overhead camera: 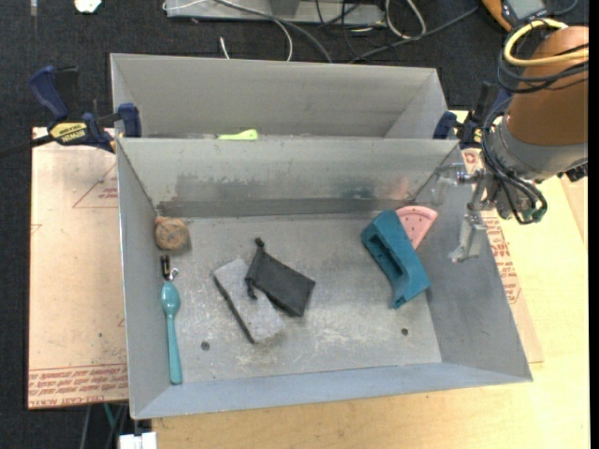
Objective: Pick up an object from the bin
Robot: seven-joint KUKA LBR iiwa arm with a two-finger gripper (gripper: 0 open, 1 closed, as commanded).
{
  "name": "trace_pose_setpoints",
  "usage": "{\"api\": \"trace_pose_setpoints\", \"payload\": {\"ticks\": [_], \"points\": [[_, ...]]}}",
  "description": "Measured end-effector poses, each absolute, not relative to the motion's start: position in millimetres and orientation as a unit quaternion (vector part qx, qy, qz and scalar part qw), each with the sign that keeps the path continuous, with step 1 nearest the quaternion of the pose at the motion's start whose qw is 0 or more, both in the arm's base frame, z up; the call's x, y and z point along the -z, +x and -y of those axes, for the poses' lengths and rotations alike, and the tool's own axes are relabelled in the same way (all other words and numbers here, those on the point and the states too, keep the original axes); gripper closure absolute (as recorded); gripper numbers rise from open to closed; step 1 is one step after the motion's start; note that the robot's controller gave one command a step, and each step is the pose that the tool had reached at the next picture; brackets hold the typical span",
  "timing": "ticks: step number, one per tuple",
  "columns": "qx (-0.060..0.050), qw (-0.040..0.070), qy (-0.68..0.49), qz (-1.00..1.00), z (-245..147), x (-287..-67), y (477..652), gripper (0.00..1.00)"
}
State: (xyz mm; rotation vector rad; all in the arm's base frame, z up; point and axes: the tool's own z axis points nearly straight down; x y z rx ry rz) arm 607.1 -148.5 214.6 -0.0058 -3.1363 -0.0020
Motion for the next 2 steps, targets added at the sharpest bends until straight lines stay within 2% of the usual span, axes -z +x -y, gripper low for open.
{"api": "trace_pose_setpoints", "payload": {"ticks": [1,2], "points": [[0.0,-0.001,-0.001,1.0,148,-220,608.6,0.0],[0.001,-0.002,-0.029,1.0,113,-178,599.9,0.0]]}}
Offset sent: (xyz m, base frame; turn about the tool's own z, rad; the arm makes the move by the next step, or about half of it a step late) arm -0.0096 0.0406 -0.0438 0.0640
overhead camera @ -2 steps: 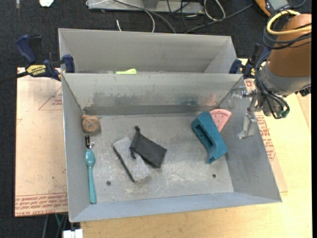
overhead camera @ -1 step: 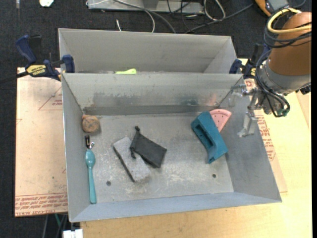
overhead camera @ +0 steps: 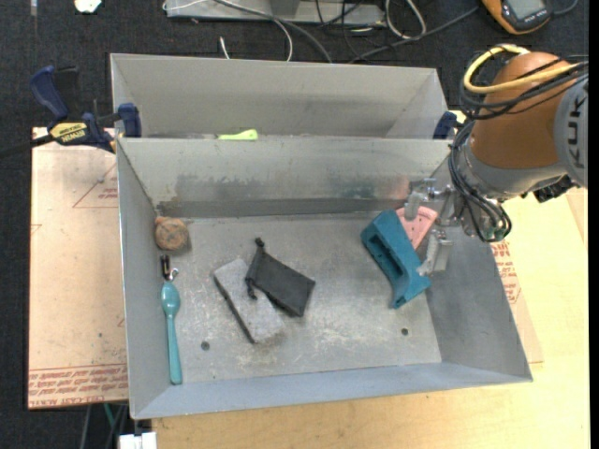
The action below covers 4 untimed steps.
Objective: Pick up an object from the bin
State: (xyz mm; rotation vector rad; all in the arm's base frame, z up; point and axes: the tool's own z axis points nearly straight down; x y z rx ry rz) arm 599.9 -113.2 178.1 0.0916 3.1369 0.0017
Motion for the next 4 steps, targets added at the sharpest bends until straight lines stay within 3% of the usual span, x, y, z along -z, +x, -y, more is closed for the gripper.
{"api": "trace_pose_setpoints", "payload": {"ticks": [1,2,3,4], "points": [[0.0,0.004,0.055,-0.998,64,-175,603.7,0.0],[0.0,0.005,0.05,-0.999,39,-123,591.3,0.0],[-0.001,0.008,0.055,-0.998,-5,-99,549.0,0.0],[0.0,0.006,0.004,-1.0,-30,-101,570.5,0.0]]}}
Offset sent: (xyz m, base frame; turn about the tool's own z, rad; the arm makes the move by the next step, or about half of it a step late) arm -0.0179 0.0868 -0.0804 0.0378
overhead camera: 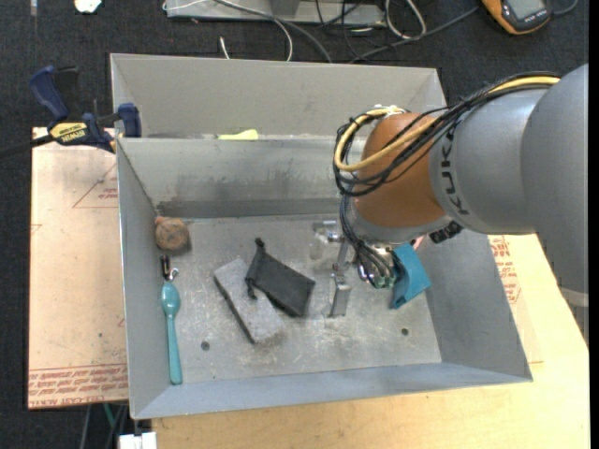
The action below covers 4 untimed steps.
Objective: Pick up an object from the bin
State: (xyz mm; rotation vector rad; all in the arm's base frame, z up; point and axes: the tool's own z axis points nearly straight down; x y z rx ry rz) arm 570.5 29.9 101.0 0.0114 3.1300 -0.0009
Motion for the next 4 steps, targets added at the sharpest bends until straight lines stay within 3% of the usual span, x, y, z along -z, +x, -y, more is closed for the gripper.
{"api": "trace_pose_setpoints", "payload": {"ticks": [1,2,3,4], "points": [[-0.001,0.008,-0.019,-1.0,-65,-72,592.8,0.0],[-0.001,0.01,-0.071,-0.997,-99,-71,569.5,1.0],[-0.001,0.01,-0.071,-0.997,-99,-71,569.5,1.0],[-0.001,0.008,-0.031,-0.999,-104,-119,562.5,1.0]]}}
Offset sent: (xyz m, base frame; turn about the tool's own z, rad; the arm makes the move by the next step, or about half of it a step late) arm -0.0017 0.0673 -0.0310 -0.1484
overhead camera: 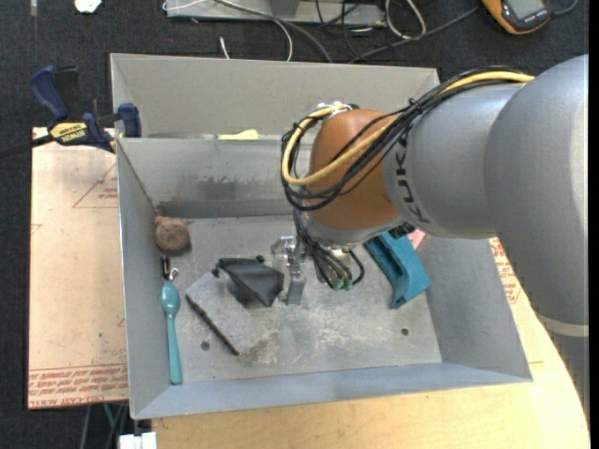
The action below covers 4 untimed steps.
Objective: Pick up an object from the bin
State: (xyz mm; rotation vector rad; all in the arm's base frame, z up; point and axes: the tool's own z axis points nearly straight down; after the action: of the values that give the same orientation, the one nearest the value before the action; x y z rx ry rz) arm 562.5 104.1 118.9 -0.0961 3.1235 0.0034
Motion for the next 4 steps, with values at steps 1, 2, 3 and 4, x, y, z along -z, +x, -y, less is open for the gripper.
{"api": "trace_pose_setpoints", "payload": {"ticks": [1,2,3,4], "points": [[-0.001,0.012,-0.027,-1.0,-103,-160,563.4,1.0],[-0.002,0.016,-0.042,-0.999,-90,-99,606.5,1.0],[0.0,0.013,-0.16,-0.987,-100,-75,600.5,1.0],[0.0,0.013,-0.235,-0.972,-70,-141,611.5,1.0]]}}
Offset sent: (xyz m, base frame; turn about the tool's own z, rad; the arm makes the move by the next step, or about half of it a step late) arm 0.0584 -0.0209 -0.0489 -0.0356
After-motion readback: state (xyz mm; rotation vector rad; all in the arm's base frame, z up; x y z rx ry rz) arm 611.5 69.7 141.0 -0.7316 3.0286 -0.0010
